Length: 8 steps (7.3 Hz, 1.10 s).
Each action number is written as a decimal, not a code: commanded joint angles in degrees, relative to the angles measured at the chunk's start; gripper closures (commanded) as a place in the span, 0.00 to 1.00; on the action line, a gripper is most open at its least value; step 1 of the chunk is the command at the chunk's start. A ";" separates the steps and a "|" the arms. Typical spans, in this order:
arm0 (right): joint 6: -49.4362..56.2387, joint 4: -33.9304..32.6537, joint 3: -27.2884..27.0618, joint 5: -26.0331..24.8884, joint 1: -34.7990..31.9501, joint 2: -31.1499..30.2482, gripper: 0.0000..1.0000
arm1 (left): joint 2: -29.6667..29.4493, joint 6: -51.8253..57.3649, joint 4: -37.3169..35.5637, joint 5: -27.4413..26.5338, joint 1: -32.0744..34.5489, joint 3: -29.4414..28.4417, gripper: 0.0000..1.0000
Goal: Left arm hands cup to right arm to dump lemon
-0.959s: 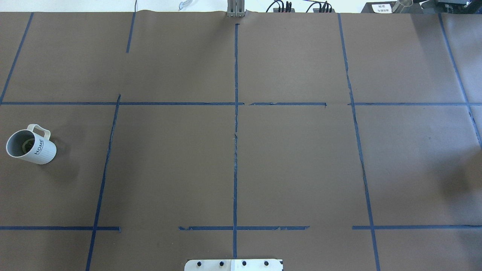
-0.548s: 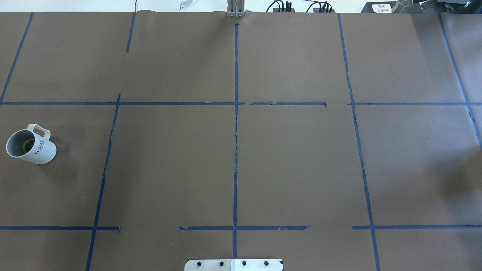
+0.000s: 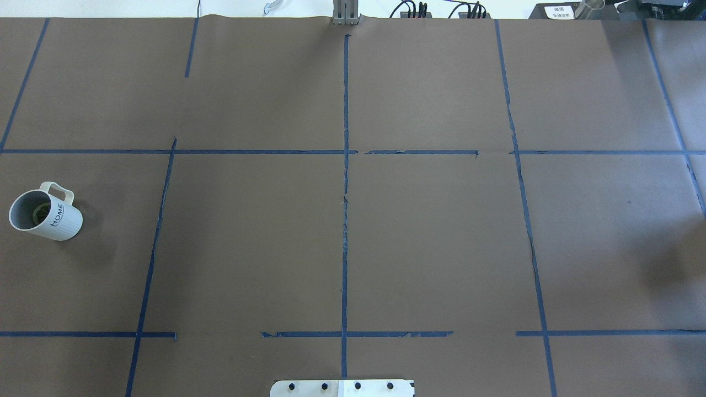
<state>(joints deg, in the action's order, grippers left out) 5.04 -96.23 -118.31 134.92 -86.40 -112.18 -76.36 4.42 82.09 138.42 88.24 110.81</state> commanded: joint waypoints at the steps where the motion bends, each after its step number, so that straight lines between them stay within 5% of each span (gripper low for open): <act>1: -0.03 -0.01 0.10 -0.01 0.09 0.03 0.00 | 0.16 0.15 0.17 0.27 0.09 -0.06 0.00; 5: -0.21 -0.01 0.45 -0.10 0.35 2.04 0.00 | 1.74 0.06 5.53 1.77 -2.80 -1.38 0.00; 8: -0.21 0.08 0.36 3.41 0.88 2.67 0.00 | -5.27 -15.86 10.01 1.07 -12.37 -3.22 0.00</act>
<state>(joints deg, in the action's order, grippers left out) 4.78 -96.18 -117.93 137.18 -85.79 -109.80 -79.06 -3.88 90.41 139.80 79.02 108.38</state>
